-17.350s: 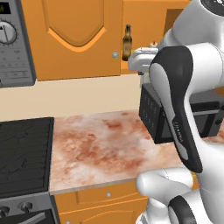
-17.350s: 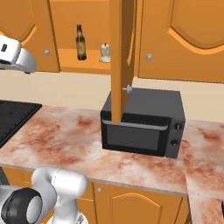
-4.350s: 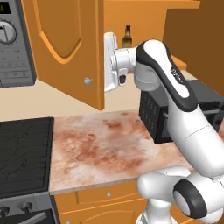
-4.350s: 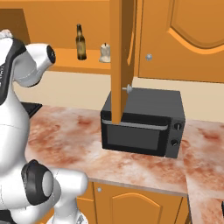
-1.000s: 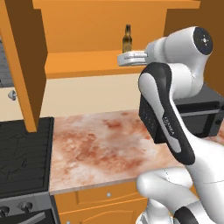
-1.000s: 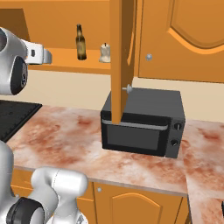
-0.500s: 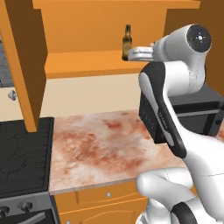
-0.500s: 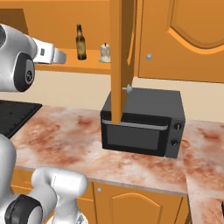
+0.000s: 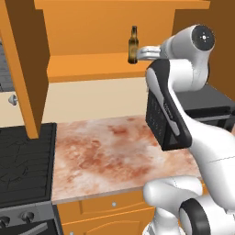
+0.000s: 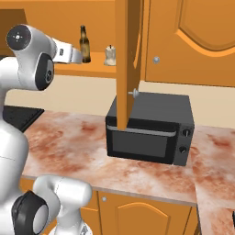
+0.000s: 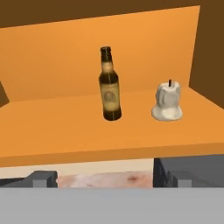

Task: Get the candle and the beer from the cabinet and move them to the dining counter.

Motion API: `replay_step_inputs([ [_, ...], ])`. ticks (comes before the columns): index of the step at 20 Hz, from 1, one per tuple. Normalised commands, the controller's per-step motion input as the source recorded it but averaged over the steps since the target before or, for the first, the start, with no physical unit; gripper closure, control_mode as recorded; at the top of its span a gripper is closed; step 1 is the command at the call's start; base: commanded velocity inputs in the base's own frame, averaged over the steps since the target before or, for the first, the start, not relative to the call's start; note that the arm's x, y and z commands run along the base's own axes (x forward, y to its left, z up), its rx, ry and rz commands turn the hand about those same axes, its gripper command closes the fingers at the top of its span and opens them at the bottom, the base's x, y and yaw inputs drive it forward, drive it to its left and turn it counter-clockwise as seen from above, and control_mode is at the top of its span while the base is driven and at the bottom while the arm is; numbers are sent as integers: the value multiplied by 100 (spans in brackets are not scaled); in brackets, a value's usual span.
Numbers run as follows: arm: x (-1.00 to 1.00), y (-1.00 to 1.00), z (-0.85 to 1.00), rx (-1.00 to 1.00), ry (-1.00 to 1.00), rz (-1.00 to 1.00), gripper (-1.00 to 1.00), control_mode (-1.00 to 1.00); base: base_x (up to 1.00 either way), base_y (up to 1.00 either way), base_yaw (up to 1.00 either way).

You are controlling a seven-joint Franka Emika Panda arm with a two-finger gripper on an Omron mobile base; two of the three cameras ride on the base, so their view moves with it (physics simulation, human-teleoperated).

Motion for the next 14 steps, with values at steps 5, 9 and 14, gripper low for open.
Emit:
replay_step_inputs([
  [5, 53, -12, -18, 1, 0, 0, -100, -100, 0, 0, 0],
  [9, 54, -2, -5, 0, 0, 0, -100, -100, 0, 0, 0],
  [14, 57, 4, -2, 0, -2, 0, -100, -100, 0, 0, 0],
])
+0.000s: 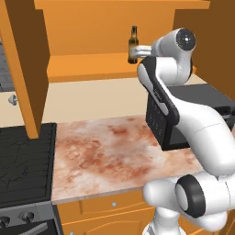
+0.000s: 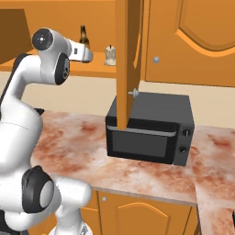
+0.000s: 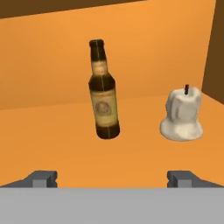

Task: Get the candle and the beer from the cabinet and move them to the dining counter.

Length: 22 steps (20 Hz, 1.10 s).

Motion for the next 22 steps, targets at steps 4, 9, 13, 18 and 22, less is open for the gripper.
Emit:
replay_step_inputs([
  [4, 54, 8, 0, 0, 0, 0, -100, -100, 0, 0, 0],
  [9, 45, 5, 3, 0, 0, 0, -100, -100, 0, 0, 0],
  [13, 25, 1, 0, 0, 0, 0, -100, -100, 0, 0, 0],
  [18, 23, 9, 0, 0, 0, 0, -100, -100, 0, 0, 0],
  [22, 31, 7, 0, 0, 0, 0, -100, -100, 0, 0, 0],
])
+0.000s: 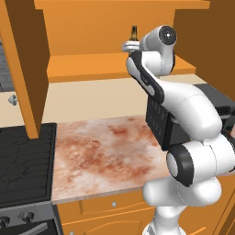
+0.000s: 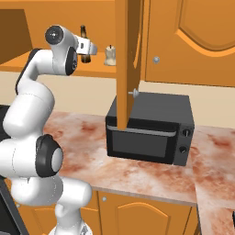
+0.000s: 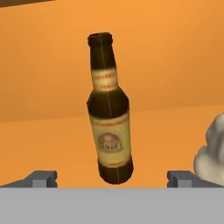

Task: Get the candle and the beer from the cabinet and move them to the dining counter.

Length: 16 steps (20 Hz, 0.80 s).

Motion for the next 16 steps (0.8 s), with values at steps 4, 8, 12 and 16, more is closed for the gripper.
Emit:
replay_step_inputs([
  [4, 24, 5, -3, 0, 0, 0, -100, -100, 0, 0, 0],
  [8, 19, 0, -2, 1, 0, 0, -100, -100, 0, 0, 0],
  [12, 14, 0, 0, 0, 0, 0, -100, -100, 0, 0, 0],
  [16, 12, 0, 0, 0, 0, 0, -100, -100, 0, 0, 0],
])
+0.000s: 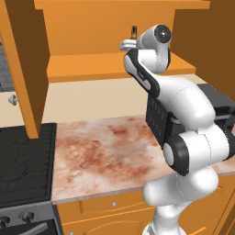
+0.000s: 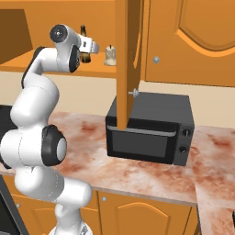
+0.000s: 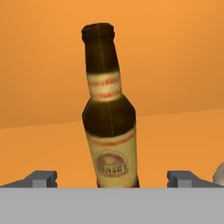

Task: Get the candle and the beer from the cabinet and move them to the dining counter.

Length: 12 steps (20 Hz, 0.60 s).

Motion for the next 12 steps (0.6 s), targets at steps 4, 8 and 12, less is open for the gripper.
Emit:
replay_step_inputs([
  [4, 8, 0, -1, 0, 0, 0, -100, -100, 0, 0, 0],
  [8, 9, 0, -5, 0, 0, 0, -100, -100, 0, 0, 0],
  [12, 11, 0, -5, 0, 0, 0, -100, -100, 0, 0, 0],
])
